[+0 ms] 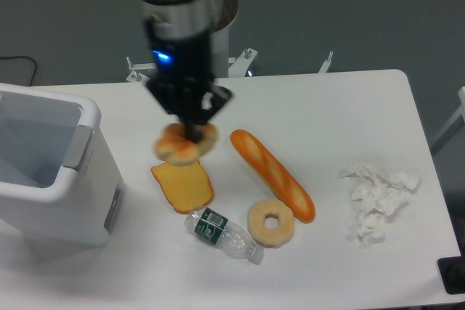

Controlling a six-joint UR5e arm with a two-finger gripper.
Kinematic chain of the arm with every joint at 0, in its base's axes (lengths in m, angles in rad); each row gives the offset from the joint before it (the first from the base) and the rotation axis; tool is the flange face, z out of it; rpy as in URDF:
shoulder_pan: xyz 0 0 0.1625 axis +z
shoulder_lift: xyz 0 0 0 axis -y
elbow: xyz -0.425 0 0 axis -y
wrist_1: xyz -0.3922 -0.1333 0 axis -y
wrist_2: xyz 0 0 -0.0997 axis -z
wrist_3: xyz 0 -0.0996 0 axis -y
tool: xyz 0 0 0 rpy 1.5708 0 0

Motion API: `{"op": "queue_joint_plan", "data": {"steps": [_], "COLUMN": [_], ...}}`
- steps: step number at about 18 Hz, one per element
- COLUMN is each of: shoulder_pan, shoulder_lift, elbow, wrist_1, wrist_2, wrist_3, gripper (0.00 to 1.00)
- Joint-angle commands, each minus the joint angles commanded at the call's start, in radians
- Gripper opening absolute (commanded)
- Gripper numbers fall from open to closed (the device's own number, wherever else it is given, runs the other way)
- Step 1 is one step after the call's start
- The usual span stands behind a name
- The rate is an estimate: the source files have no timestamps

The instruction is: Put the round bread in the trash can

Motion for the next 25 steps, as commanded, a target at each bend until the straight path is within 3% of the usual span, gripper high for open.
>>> {"op": "queue_joint_plan", "data": {"steps": [7,8,10,11,18,20,21,23,25], "shoulder_pan": [-0.201,-0.212,-0.217,-0.217,-0.197,-0.107,-0.053,0.117,0.200], "shoulder_lift": [0.000,0.000,0.005,0.006,0.043,0.070,0.083,0.124,0.136], "elbow": [-0.011,-0.015,-0.021,-0.021,-0.052,-0.092,-0.118,-0.176,-0.228], "wrist_1": [0.003,0.002,0.003,0.005,0.034,0.041,0.073,0.094,0.097], "wrist_2": [-0.002,-0.006,-0.069,-0.093,-0.072,-0.022,-0.012,-0.005,0.003], "wrist_3": [-0.115,-0.117,-0.115,-0.112,-0.115,-0.103,-0.094,0.010,0.145], "gripper": [0.00,0.06,0.49,0.99,1.00,1.00,1.00,1.00,1.00]}}
